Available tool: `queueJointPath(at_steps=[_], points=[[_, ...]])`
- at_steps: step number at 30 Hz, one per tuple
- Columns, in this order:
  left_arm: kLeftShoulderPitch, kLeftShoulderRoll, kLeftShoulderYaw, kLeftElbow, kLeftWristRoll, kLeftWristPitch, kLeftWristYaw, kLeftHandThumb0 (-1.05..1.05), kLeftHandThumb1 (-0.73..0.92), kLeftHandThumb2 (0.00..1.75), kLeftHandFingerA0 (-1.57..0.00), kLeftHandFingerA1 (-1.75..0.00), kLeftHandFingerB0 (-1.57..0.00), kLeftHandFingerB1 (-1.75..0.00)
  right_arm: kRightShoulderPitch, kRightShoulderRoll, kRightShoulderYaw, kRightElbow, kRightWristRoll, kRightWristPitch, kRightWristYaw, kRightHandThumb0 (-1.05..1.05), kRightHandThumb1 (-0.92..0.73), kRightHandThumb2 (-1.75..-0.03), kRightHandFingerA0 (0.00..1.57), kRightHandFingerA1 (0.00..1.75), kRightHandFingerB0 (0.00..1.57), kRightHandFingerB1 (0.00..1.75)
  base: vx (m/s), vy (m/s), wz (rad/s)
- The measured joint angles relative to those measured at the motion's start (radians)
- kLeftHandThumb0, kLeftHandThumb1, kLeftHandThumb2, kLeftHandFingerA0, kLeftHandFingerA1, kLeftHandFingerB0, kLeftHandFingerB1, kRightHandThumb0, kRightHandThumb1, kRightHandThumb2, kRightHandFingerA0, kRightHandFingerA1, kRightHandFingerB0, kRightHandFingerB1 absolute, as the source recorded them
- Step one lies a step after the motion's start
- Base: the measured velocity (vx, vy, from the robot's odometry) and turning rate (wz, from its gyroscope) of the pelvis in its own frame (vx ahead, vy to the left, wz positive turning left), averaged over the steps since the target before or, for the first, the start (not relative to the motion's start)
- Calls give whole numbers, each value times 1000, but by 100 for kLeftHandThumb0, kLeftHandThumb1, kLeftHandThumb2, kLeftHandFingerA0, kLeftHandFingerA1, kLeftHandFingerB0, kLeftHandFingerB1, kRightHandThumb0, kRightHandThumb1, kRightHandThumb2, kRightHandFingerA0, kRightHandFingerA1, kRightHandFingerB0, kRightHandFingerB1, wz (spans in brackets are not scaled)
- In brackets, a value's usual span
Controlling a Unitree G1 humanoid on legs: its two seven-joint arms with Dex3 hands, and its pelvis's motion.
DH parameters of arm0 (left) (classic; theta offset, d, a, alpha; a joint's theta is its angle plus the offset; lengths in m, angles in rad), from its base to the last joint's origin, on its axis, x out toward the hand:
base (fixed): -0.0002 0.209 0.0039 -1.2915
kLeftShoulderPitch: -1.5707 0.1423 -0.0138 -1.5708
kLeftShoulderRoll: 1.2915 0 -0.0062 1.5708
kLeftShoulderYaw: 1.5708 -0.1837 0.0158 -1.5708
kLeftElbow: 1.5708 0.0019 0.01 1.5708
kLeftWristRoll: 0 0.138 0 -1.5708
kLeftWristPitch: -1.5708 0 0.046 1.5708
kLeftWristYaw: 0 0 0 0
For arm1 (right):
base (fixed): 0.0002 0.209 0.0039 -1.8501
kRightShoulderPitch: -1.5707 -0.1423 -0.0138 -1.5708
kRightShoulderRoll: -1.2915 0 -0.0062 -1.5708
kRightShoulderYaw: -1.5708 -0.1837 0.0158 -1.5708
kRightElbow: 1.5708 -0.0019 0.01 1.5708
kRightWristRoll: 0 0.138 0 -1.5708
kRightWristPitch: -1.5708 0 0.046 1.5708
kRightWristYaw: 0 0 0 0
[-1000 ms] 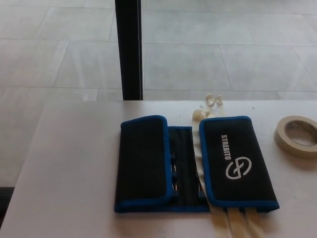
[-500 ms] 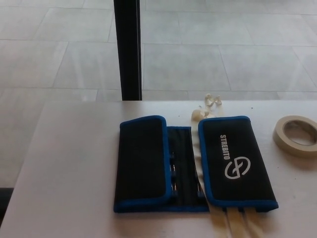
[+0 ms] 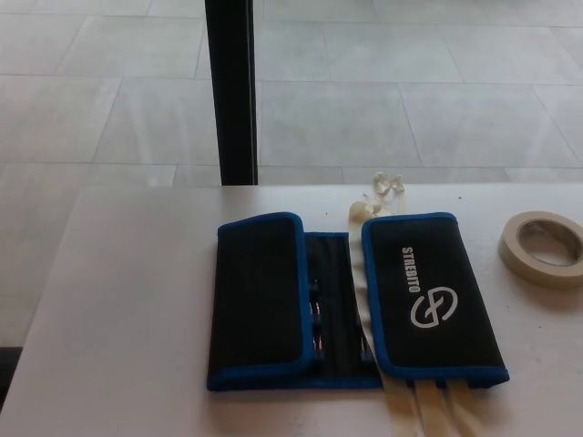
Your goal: The robot uses its right hand to lift an edge of the toolkit kept in middle of the desk and make one fold in it
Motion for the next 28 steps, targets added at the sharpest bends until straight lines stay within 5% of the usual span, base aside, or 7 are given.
queueJointPath(at_steps=[6,7,9,23,24,25,28], points=[[2,1,13,1,-8,3,-2,-67,87,65,-63,-63,-47,-52,-13,7,13,32,60,12,-23,-72,-78,-63,83,75,66,58,0,0,0],[1,1,13,1,-9,5,-2,-66,87,66,-62,-63,-47,-53,-15,7,19,34,67,12,-26,-70,-59,-97,69,77,58,67,0,0,0],[0,1,13,1,-11,5,-1,-65,87,65,-61,-61,-47,-53,-18,7,29,40,83,12,-25,-71,-79,-64,74,73,61,58,0,0,0],[-6,0,14,1,-20,10,1,-66,87,66,-62,-64,-47,-54,10,19,121,-9,148,26,-28,-72,-78,-63,90,80,56,56,0,0,0],[-4,0,13,1,-20,10,1,-65,68,104,-60,-71,-45,-63,15,19,130,-13,149,27,-27,-72,-77,-63,90,80,54,55,0,0,0],[-3,0,12,1,-20,10,1,-65,87,66,-62,-63,-47,-53,22,21,142,-22,151,29,-26,-73,-78,-64,86,79,52,55,0,0,0],[-4,0,12,1,-21,10,1,-66,87,66,-61,-63,-46,-52,38,21,163,-38,158,40,-17,-71,-80,-64,80,77,50,53,0,0,0]])
